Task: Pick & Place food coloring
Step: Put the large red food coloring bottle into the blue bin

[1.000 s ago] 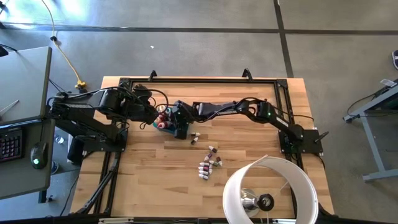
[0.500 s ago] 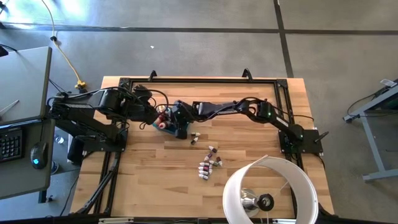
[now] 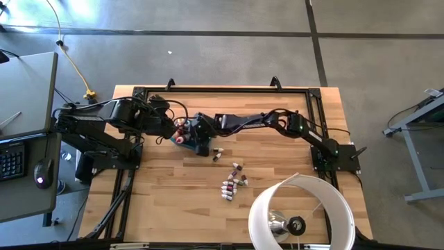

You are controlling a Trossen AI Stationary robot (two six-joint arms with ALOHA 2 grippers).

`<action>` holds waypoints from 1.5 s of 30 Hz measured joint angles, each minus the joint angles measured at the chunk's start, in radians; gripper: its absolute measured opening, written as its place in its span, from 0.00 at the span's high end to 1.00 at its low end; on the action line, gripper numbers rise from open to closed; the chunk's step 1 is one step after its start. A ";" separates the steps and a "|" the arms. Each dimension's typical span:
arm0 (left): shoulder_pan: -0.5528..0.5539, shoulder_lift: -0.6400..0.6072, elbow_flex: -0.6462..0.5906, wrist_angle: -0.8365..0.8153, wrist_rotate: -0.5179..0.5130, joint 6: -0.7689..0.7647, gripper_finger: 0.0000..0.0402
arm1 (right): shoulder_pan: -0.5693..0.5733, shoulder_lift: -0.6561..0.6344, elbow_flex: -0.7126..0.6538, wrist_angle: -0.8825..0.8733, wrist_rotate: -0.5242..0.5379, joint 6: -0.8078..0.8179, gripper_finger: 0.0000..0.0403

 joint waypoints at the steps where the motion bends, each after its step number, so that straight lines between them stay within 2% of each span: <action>1: 0.000 0.000 0.000 0.000 0.000 0.000 1.00 | 0.000 0.000 0.000 0.021 -0.018 -0.001 1.00; 6: 0.000 0.000 0.000 0.000 0.000 0.000 1.00 | 0.005 0.000 0.000 0.070 -0.004 -0.024 1.00; 12: 0.000 0.000 0.000 0.000 0.000 0.000 1.00 | 0.008 -0.008 0.000 0.032 -0.007 -0.027 1.00; 16: 0.000 0.000 0.000 0.000 0.000 0.000 1.00 | 0.023 -0.060 0.002 0.003 -0.002 -0.055 1.00; 20: 0.000 0.000 0.000 0.000 0.000 0.000 1.00 | 0.053 -0.108 0.002 -0.038 0.046 -0.124 1.00; 22: 0.000 0.000 0.000 0.000 0.000 0.000 1.00 | 0.067 -0.122 0.002 -0.036 0.017 -0.144 1.00; 26: 0.000 0.000 0.000 0.000 0.001 0.000 1.00 | 0.094 -0.114 0.003 0.033 -0.121 -0.135 1.00; 28: 0.000 0.000 0.000 0.000 0.002 0.000 1.00 | 0.109 -0.097 0.003 0.070 -0.133 -0.131 1.00; 32: 0.000 0.000 0.000 0.000 0.002 0.000 1.00 | 0.132 -0.066 0.000 0.141 -0.068 -0.146 1.00; 36: 0.000 0.000 0.000 0.000 -0.007 0.000 1.00 | 0.136 -0.046 0.000 0.220 0.071 -0.161 1.00; 38: 0.000 0.000 0.000 0.000 -0.014 0.000 1.00 | 0.131 -0.036 0.000 0.247 0.101 -0.177 1.00; 45: 0.000 0.000 0.000 0.000 -0.025 0.003 1.00 | 0.116 -0.025 0.002 0.263 0.024 -0.155 1.00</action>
